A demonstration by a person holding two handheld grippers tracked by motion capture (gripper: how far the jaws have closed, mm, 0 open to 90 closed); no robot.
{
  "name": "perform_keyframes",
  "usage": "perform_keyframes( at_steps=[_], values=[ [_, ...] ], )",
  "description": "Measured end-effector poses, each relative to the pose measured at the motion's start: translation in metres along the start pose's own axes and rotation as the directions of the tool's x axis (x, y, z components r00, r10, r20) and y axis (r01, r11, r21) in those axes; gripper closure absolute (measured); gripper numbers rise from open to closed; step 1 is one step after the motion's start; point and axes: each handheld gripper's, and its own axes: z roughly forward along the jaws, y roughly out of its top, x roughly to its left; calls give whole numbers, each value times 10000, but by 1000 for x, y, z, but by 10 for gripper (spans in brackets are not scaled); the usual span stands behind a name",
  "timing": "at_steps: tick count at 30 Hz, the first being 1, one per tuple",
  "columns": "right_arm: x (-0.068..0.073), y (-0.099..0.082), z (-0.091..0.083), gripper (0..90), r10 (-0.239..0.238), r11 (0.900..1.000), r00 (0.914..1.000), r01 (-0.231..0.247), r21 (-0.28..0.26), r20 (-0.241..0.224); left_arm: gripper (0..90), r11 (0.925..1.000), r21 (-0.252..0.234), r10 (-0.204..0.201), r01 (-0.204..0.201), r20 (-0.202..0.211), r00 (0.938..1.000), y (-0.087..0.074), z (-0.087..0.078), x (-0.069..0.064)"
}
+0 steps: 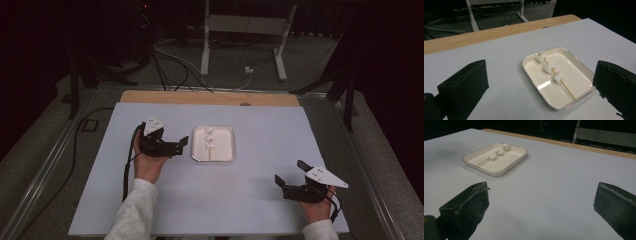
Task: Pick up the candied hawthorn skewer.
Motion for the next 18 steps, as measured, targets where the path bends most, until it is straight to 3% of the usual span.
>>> perform_keyframes(
  at_steps=[18],
  values=[
    [1,0,1,0,-5,10000,10000,5,44,6,12,9987,507,76,-78,35,10000,-3,33,-12]
  ],
)
